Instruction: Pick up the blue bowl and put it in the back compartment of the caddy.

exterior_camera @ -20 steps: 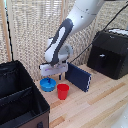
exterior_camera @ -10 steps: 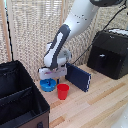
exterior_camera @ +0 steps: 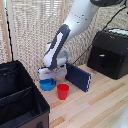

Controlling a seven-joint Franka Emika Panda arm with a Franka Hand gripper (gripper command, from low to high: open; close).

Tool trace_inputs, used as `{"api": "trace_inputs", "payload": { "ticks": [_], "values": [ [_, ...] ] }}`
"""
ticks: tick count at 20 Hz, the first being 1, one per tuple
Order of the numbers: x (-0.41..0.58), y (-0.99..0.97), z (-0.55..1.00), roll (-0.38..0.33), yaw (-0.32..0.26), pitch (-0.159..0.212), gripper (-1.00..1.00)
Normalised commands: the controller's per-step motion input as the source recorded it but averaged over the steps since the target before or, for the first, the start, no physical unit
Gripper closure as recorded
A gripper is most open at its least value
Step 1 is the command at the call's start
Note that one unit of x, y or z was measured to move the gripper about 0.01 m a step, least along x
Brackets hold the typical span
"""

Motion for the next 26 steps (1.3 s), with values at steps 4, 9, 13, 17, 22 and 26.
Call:
{"api": "trace_inputs", "payload": {
  "ticks": [4, 9, 13, 17, 22, 26],
  "values": [
    [0.0, 0.06, 0.93, 0.006, 0.003, 0.117, 1.0],
    [0.045, 0.03, 0.99, 0.0, 0.003, 0.082, 1.0],
    [0.242, 0.04, 1.0, 0.0, 0.013, 0.008, 1.0],
    [0.18, 0.3, 1.0, 0.005, 0.005, 0.0, 1.0],
    [0.018, 0.65, 0.97, 0.05, 0.0, 0.0, 1.0],
    [0.0, 0.78, 0.84, 0.092, 0.0, 0.0, 1.0]
  ]
}}
